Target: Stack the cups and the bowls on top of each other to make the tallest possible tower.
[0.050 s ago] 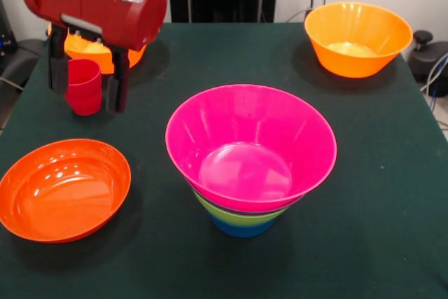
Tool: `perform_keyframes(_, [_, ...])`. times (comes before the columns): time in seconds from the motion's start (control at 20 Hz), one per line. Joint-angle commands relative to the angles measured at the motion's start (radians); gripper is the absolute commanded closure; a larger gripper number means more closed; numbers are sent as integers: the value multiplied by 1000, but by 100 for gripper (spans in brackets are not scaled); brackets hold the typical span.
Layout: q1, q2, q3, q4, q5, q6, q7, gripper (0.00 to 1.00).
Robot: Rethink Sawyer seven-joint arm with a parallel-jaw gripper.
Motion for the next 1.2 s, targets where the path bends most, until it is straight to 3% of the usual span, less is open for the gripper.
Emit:
perform_keyframes(0.05, [-14,82,167,139,-81,-67,-271,0])
perform_keyframes(0.85, [-32,112,213,124,-111,-110,-246,0])
perform_keyframes(1.2, [-79,73,220,62,-116,75,-360,0])
